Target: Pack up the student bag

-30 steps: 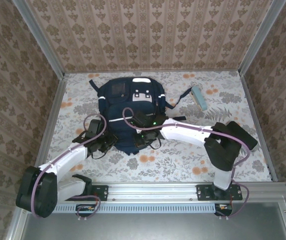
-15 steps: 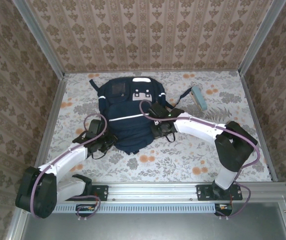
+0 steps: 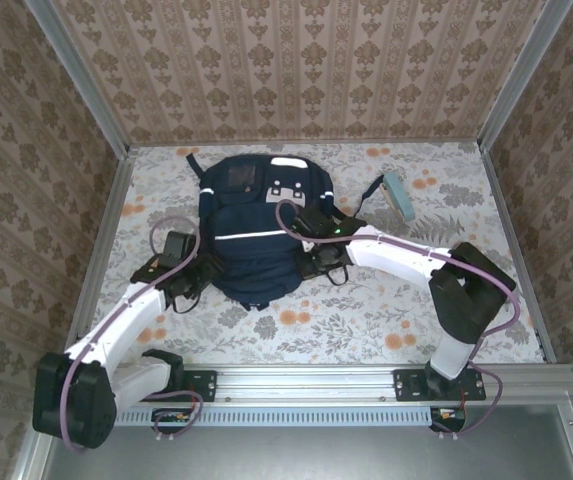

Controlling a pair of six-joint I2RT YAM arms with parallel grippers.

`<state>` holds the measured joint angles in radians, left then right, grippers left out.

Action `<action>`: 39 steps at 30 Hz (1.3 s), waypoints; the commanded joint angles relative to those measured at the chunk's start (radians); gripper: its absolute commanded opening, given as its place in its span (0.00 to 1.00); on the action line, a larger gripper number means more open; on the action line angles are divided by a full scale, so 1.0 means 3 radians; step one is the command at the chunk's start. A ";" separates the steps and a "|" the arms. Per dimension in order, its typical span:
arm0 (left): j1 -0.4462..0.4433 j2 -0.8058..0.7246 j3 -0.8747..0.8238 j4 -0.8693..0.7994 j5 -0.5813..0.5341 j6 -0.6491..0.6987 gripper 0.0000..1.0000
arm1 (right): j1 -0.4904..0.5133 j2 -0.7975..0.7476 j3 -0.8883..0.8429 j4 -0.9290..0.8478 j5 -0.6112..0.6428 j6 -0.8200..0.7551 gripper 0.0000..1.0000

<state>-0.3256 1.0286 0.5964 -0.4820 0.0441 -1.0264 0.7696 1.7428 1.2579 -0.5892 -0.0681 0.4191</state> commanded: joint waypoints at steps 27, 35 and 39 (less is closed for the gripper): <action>-0.0387 0.0113 -0.0097 0.0385 0.0037 -0.0723 0.19 | 0.0282 0.0134 0.0193 0.0197 -0.0278 -0.0067 0.00; -0.0295 0.0125 -0.0119 0.0280 0.0043 -0.0570 0.04 | -0.0035 0.0034 -0.0109 0.0209 0.0256 -0.0164 0.00; -0.0247 0.0087 -0.0100 0.0202 0.0043 -0.0488 0.03 | -0.0266 0.0010 -0.0194 0.0317 0.0365 -0.0270 0.00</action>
<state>-0.4282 1.0653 0.5694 -0.3588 0.1310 -1.2186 0.7425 1.7901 1.2217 -0.4664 -0.0723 0.3729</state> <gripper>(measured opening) 0.052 0.059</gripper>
